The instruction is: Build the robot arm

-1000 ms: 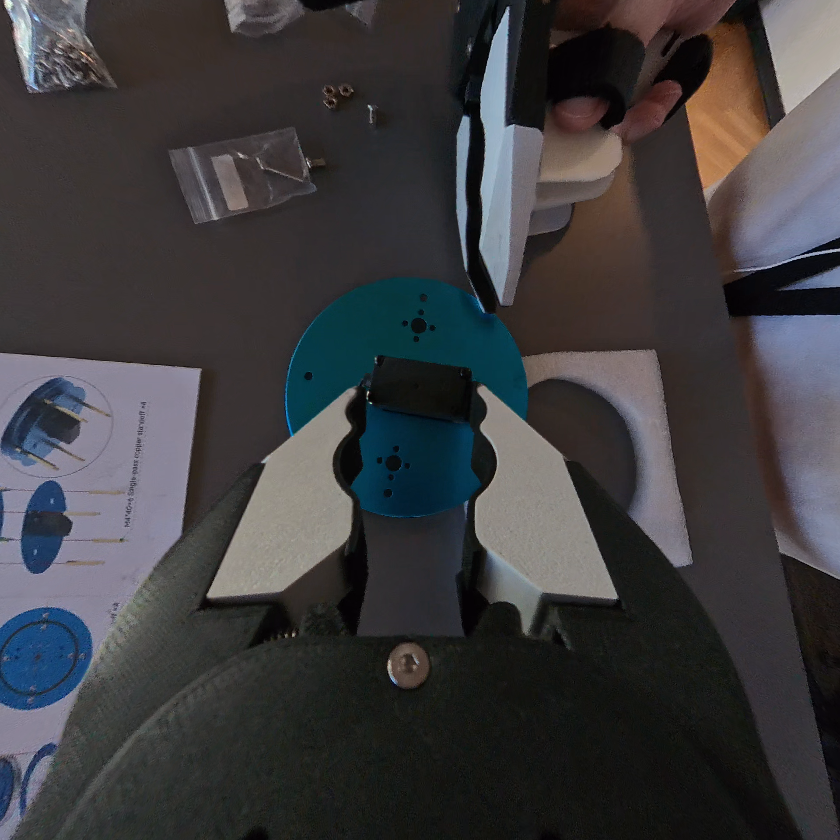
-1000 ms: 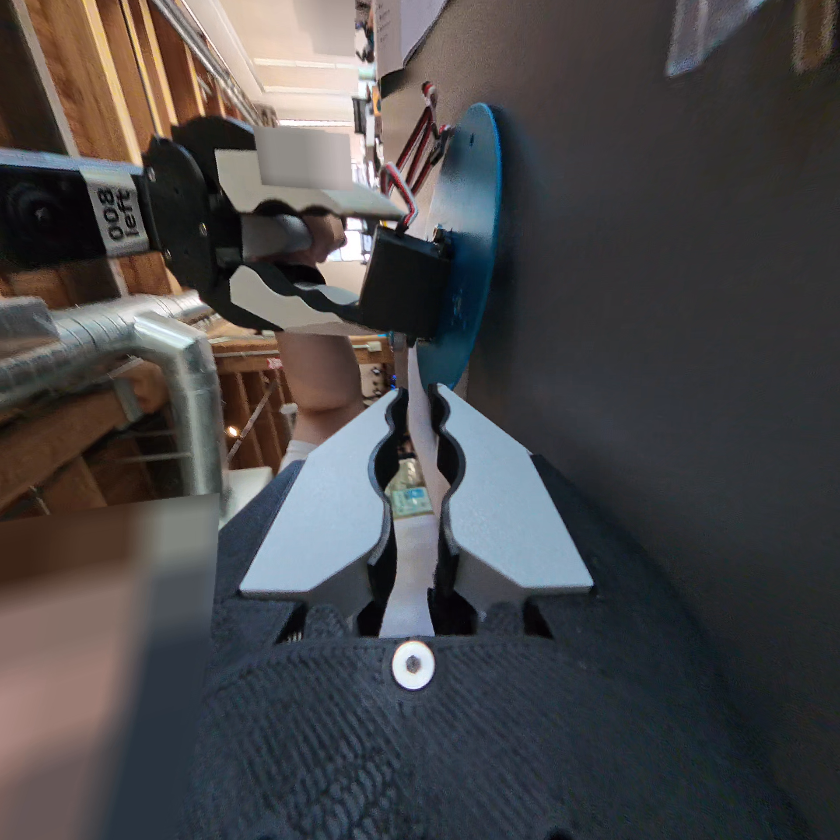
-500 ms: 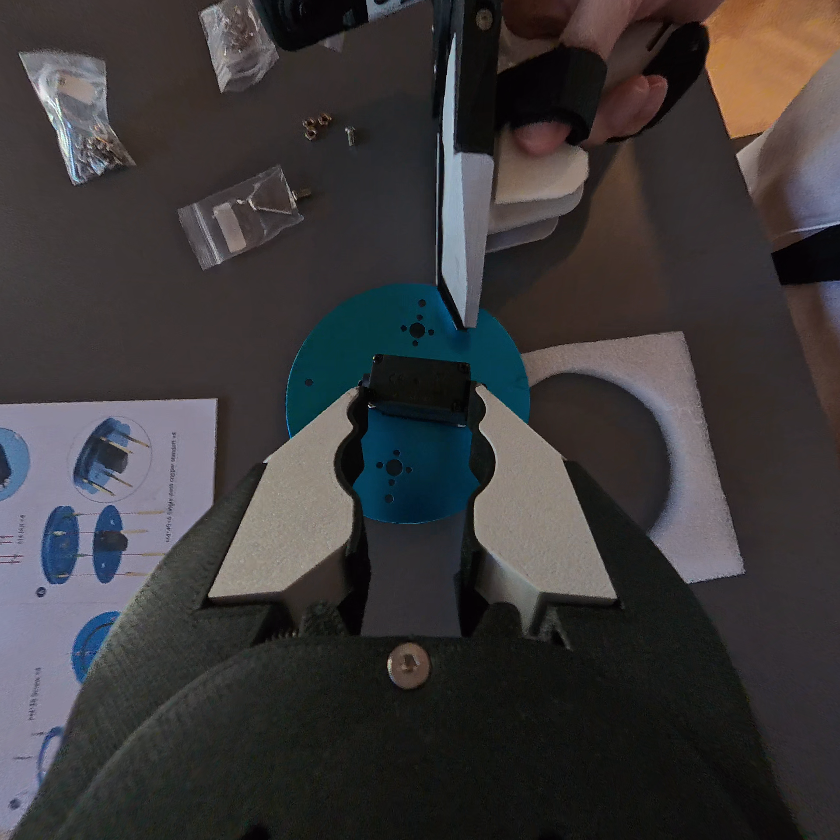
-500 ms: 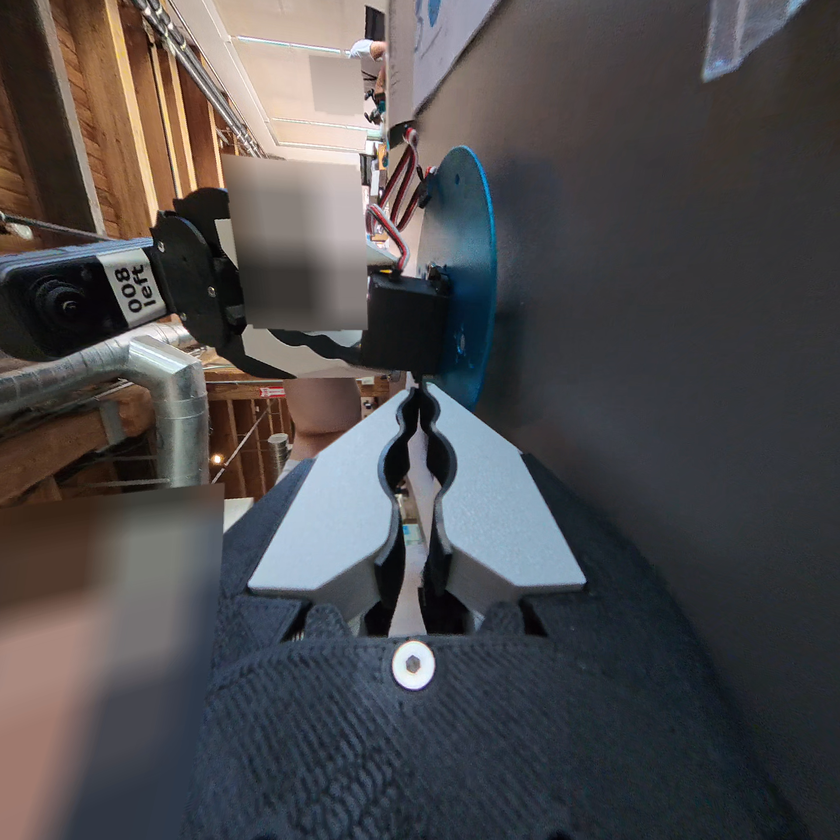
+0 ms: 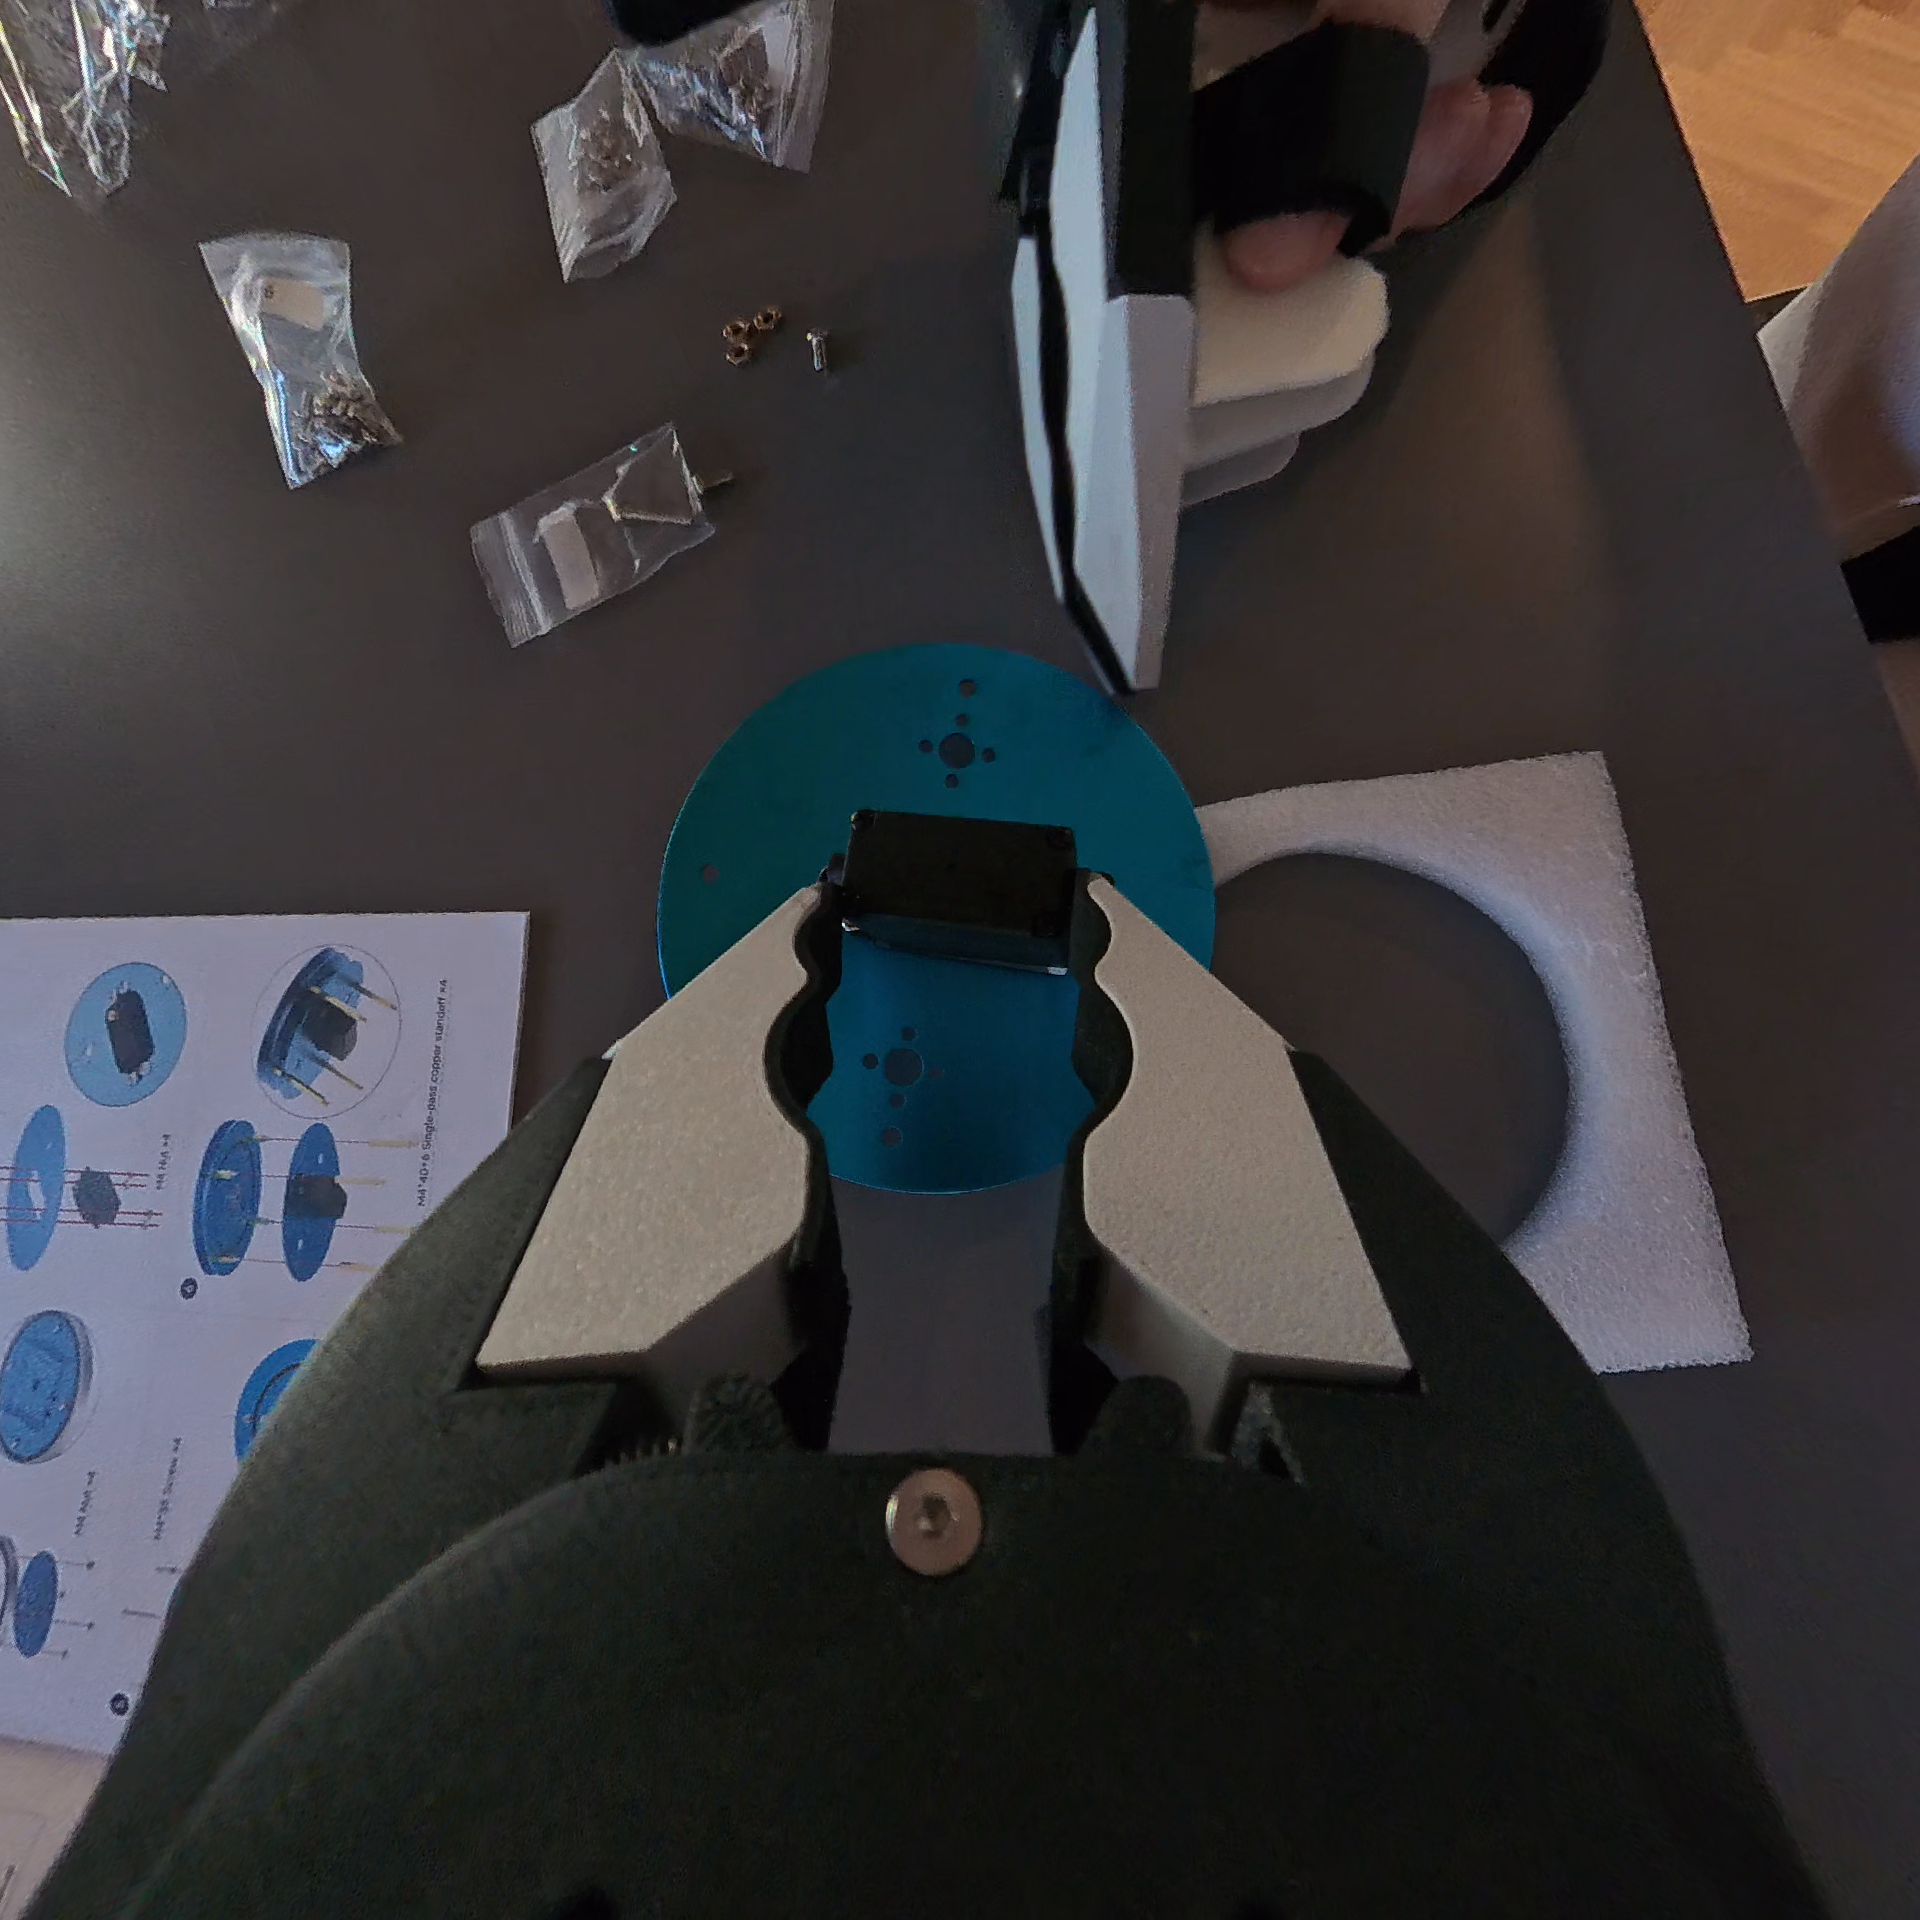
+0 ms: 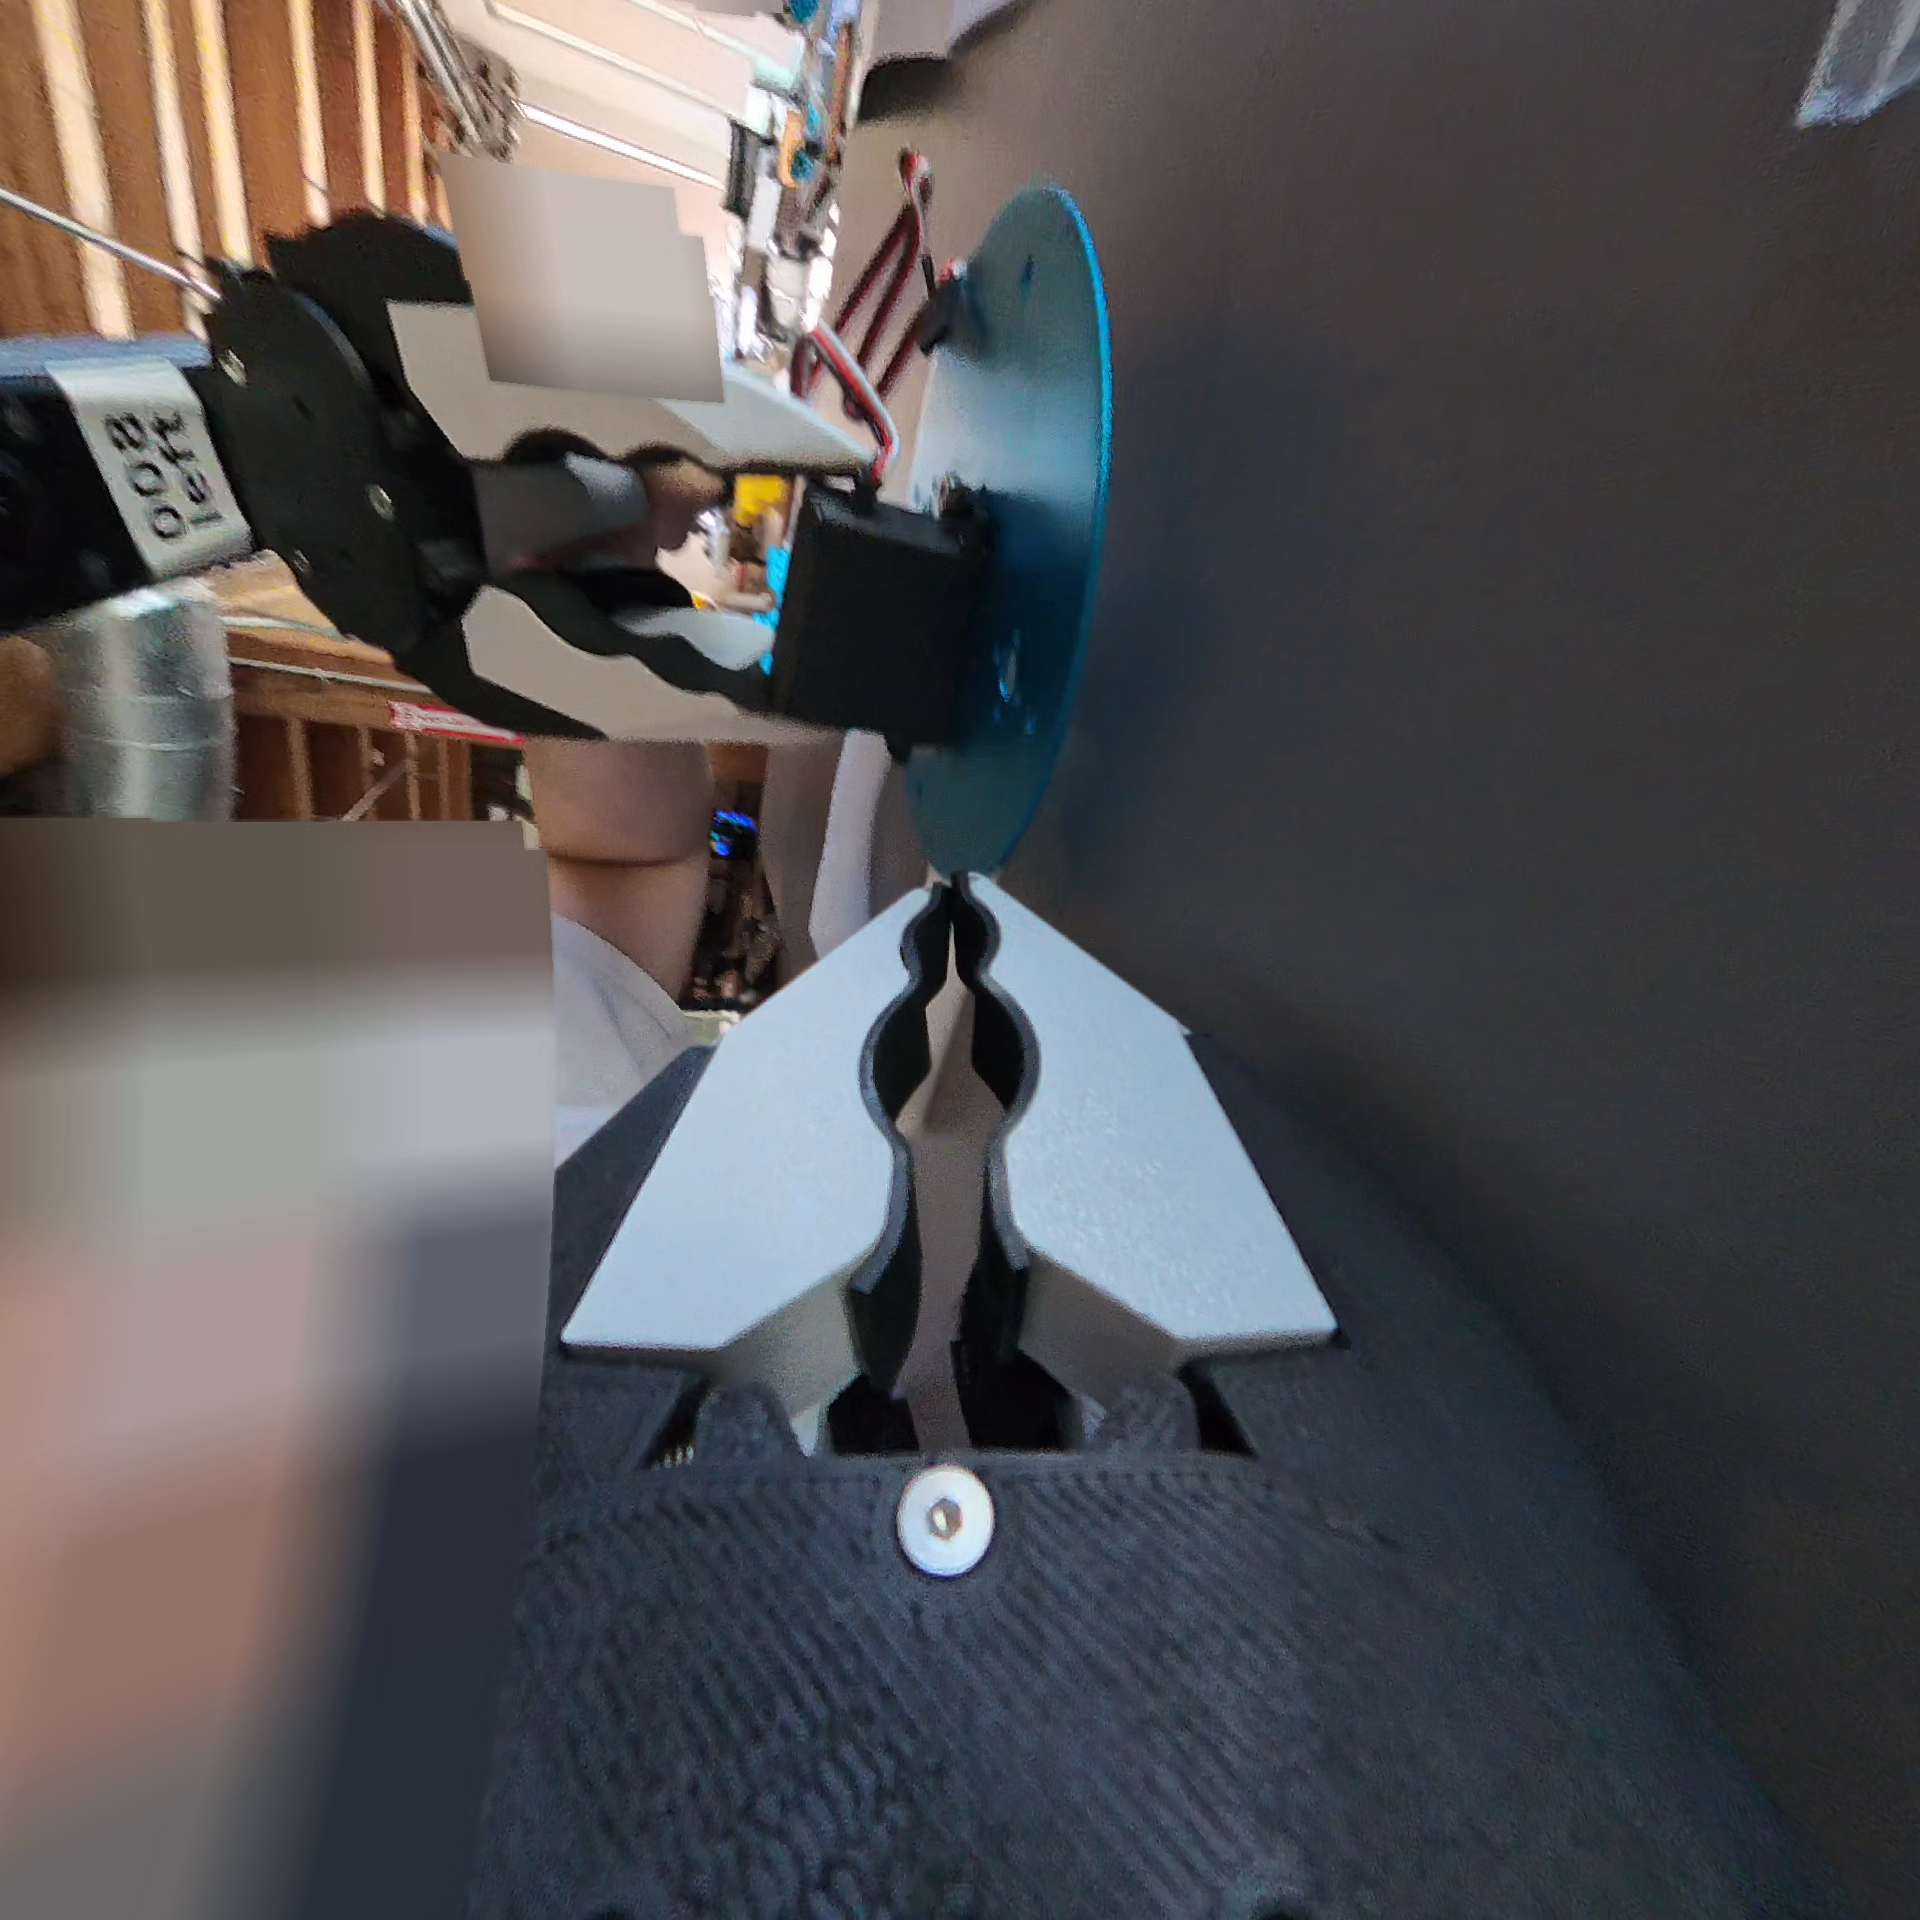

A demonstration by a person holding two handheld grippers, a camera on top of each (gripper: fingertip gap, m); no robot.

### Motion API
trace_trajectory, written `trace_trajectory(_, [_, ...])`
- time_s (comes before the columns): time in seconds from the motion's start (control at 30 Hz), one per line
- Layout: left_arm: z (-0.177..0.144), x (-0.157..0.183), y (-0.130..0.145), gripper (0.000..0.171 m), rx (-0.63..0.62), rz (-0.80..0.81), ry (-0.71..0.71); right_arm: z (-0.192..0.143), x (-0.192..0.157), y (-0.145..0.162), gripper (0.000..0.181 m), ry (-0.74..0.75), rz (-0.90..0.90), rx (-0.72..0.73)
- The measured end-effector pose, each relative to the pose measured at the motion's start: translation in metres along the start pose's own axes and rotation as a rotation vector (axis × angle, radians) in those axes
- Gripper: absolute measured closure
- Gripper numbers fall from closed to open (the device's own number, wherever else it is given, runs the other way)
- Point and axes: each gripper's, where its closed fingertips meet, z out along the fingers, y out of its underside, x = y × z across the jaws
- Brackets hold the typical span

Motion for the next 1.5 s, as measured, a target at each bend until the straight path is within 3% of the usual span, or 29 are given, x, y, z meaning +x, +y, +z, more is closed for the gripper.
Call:
trace_trajectory(0.17, [-0.001, 0.000, 0.000, 0.128, -0.013, -0.003, -0.016, 0.004, -0.003, 0.012, 0.154, 0.058, -0.031, -0.035])
trace_trajectory(0.43, [-0.001, 0.001, 0.000, 0.128, -0.040, 0.001, -0.043, 0.011, -0.002, 0.013, 0.158, 0.072, 0.118, -0.006])
trace_trajectory(0.57, [-0.002, 0.001, 0.001, 0.128, -0.031, -0.006, -0.045, 0.010, -0.008, 0.021, 0.174, 0.175, -0.271, -0.030])
trace_trajectory(0.7, [-0.001, 0.001, 0.001, 0.128, -0.030, -0.016, -0.046, 0.017, -0.065, 0.028, 0.181, -0.026, -0.838, 0.035])
trace_trajectory(0.73, [-0.001, 0.001, 0.001, 0.128, -0.032, -0.017, -0.046, 0.023, -0.070, 0.039, 0.177, -0.045, -0.946, 0.001])
trace_trajectory(0.83, [-0.001, 0.001, 0.001, 0.128, -0.036, -0.014, -0.050, 0.040, -0.060, 0.063, 0.138, -0.003, -1.124, -0.130])
trace_trajectory(0.9, [-0.001, 0.002, 0.001, 0.128, -0.036, -0.014, -0.052, 0.046, -0.057, 0.075, 0.134, 0.006, -1.195, -0.188])
trace_trajectory(1.0, [-0.002, 0.001, 0.001, 0.128, -0.036, -0.016, -0.055, 0.058, -0.044, 0.079, 0.132, 0.140, -1.320, -0.263])
trace_trajectory(1.07, [-0.002, 0.002, 0.001, 0.128, -0.039, -0.016, -0.058, 0.065, -0.026, 0.082, 0.132, 0.255, -1.365, -0.348])
trace_trajectory(1.1, [-0.002, 0.002, 0.001, 0.128, -0.040, -0.018, -0.060, 0.068, -0.027, 0.088, 0.142, 0.229, -1.355, -0.368])
trace_trajectory(1.13, [-0.002, 0.002, 0.001, 0.128, -0.041, -0.020, -0.062, 0.068, -0.025, 0.087, 0.164, 0.244, -1.342, -0.380])
trace_trajectory(1.17, [-0.002, 0.002, 0.001, 0.128, -0.041, -0.022, -0.065, 0.067, -0.024, 0.083, 0.167, 0.254, -1.340, -0.371])
trace_trajectory(1.5, [-0.003, 0.004, 0.001, 0.128, -0.037, -0.031, -0.089, 0.052, -0.025, 0.094, 0.171, 0.156, -1.217, -0.473])
